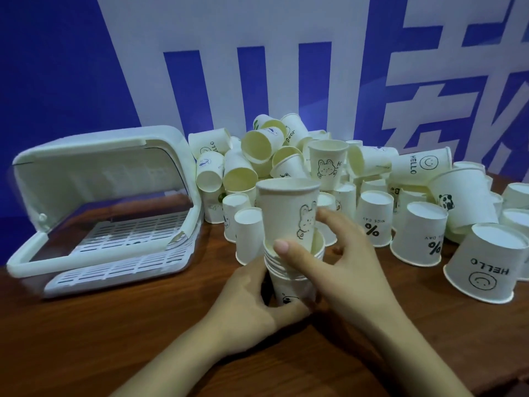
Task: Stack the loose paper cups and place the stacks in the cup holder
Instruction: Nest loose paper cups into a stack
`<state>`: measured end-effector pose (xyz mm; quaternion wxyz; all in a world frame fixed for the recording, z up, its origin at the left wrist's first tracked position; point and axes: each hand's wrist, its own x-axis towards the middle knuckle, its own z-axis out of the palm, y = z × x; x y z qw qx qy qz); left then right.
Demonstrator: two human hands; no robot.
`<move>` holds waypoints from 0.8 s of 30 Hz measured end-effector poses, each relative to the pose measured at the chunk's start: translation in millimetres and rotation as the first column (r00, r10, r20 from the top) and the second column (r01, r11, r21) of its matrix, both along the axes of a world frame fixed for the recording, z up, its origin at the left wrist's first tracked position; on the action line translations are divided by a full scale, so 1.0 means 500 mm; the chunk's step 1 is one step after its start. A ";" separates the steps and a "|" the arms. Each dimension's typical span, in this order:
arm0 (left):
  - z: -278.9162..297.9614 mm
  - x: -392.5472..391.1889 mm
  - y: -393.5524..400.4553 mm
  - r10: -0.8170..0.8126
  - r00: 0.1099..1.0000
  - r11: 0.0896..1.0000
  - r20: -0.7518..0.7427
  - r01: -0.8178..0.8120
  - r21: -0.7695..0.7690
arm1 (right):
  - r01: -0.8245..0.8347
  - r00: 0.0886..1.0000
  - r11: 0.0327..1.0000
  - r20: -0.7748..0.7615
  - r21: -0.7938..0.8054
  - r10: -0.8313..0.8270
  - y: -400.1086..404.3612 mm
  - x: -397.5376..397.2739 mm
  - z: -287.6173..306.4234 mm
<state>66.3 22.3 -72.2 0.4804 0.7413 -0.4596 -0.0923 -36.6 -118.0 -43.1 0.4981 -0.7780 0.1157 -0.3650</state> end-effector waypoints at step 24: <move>0.000 -0.002 -0.003 0.030 0.999 0.999 0.046 -0.029 -0.012 | 0.062 0.992 0.996 0.115 -0.063 -0.054 0.016 -0.006 -0.046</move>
